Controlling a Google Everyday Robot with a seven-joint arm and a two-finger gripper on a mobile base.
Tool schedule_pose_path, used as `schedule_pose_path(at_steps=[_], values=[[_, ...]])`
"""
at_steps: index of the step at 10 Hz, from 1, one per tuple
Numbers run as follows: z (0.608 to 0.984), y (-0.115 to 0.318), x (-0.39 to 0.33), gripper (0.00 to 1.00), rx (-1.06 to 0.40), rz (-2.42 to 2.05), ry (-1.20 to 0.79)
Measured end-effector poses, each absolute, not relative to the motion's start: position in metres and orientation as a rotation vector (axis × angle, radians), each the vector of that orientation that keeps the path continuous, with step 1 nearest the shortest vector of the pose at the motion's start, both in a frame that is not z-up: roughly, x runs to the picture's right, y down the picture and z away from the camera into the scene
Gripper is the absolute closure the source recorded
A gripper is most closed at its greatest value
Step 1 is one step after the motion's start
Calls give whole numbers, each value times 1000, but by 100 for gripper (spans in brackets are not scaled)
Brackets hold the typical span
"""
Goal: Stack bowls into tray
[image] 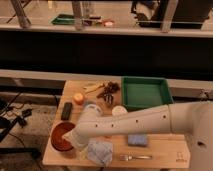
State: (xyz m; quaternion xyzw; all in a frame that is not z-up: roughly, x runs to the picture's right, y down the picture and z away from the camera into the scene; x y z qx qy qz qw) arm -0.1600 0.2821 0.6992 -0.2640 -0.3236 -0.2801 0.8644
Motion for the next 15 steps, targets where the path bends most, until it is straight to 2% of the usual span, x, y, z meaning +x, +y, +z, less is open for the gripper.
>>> schedule_pose_path(at_steps=[12,15], values=[[708,285,-156,20,-552,-564,-665],[721,296,-167,20,-551,-563,-664]])
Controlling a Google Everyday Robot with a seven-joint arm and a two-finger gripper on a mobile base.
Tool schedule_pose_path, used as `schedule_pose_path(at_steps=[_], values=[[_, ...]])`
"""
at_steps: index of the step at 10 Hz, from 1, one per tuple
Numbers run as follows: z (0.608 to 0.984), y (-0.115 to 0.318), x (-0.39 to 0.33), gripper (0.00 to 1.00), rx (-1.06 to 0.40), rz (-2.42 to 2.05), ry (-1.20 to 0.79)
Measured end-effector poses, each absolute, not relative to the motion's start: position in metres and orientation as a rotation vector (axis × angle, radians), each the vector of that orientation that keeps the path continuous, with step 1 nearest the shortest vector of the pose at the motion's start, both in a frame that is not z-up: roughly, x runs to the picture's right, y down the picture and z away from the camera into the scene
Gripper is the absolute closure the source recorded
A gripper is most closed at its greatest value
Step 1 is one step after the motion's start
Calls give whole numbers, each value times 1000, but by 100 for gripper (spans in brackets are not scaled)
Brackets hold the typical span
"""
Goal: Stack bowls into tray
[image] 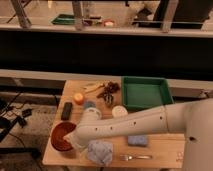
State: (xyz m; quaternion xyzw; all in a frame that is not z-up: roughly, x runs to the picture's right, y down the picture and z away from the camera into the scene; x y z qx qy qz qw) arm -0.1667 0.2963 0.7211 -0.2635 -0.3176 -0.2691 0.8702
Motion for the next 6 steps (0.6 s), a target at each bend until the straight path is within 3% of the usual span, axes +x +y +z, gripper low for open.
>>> schedule_pose_path(at_steps=[6], values=[[722,296,-168,20,-549,-562,-664]])
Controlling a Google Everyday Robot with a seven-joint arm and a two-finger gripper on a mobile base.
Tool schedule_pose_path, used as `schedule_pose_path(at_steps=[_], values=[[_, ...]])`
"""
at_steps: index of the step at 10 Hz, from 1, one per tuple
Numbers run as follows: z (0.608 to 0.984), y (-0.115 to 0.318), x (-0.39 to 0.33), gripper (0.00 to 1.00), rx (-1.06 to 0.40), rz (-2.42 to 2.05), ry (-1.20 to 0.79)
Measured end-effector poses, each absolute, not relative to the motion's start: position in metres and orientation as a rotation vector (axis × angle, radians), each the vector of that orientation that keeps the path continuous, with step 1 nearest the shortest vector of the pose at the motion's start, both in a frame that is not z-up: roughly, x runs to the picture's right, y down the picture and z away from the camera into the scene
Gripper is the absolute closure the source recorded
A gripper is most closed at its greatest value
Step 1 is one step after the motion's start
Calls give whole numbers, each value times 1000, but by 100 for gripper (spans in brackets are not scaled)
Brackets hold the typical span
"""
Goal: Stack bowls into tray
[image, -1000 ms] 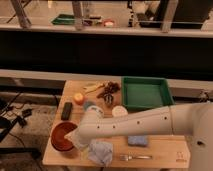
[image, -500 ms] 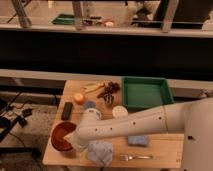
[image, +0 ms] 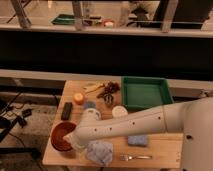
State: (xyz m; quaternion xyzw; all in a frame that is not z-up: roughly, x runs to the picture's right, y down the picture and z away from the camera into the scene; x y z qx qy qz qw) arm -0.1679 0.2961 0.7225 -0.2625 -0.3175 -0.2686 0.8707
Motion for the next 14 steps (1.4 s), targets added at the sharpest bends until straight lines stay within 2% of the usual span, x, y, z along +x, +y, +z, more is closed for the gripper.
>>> schedule_pose_path(at_steps=[2,3,6,7,12,14], values=[[722,296,-168,21,-549,-561,-664],[722,296,-168,27,-550,-561,-664],[722,296,-168,56,-549,-560,-664],[722,296,-168,62,-549,-560,-664],[723,296,-168,64,-549,-560,-664],[723,296,-168,79,-549,-560,-664]])
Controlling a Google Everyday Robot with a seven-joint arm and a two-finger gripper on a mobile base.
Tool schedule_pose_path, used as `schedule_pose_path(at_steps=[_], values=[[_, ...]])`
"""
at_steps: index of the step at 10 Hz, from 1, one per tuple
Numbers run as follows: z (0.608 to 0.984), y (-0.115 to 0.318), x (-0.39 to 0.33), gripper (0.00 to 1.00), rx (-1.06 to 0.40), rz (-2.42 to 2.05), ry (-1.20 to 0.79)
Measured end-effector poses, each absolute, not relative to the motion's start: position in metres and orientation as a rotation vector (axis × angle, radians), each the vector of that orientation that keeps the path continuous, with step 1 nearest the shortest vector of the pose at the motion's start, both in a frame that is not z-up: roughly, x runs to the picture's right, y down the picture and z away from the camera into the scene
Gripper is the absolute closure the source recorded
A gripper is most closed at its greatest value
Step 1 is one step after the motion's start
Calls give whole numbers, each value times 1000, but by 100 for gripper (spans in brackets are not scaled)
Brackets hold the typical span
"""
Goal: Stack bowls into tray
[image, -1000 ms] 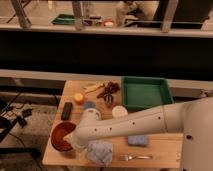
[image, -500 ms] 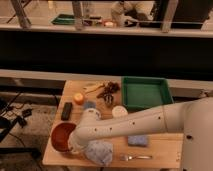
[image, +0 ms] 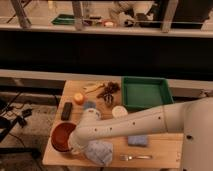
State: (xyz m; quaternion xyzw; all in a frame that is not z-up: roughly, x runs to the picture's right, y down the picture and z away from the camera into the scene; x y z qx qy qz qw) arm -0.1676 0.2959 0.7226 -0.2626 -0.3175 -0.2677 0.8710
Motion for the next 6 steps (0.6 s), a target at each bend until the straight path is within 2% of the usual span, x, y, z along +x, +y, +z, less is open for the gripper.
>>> schedule_pose_path(at_steps=[2,3,6], values=[[723,296,-167,97,-549,-559,-663],[723,296,-167,100,-549,-557,-663],[723,296,-167,100,-549,-558,-663]])
